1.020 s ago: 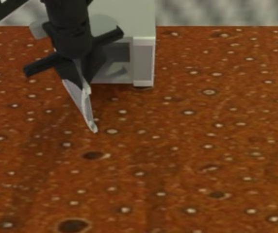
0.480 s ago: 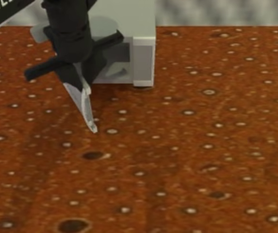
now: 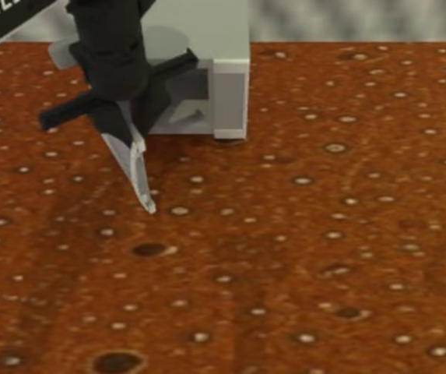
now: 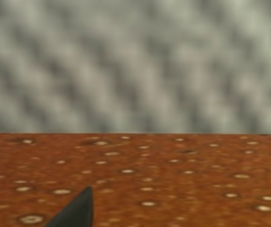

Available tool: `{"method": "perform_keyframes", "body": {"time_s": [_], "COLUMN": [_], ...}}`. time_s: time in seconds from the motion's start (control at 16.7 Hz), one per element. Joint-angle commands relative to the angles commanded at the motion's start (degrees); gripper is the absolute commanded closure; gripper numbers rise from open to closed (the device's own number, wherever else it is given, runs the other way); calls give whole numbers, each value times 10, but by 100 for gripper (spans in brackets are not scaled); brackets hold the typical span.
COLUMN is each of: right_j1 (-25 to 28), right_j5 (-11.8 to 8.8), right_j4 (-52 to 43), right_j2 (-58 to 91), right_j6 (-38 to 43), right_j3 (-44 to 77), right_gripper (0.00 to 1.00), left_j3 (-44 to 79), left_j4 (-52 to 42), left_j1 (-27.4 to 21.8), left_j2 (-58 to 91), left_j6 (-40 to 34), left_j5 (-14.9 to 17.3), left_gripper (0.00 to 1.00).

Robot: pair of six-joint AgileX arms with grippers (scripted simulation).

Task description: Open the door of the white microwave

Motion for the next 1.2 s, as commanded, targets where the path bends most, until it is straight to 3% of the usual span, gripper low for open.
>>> {"method": "perform_keyframes", "body": {"time_s": [0.72, 1.2], "right_j1": [0, 0], "right_j5": [0, 0], "right_j4": [0, 0], "right_j2": [0, 0], "right_j6": [0, 0], "right_j3": [0, 0], "right_gripper": [0, 0], "left_j3": [-2, -68], "left_j4": [2, 23], "left_j1": [-1, 25], "left_j2": [-4, -45], "left_j6": [0, 30], "left_j5": [1, 0], "left_gripper": [100, 100]}}
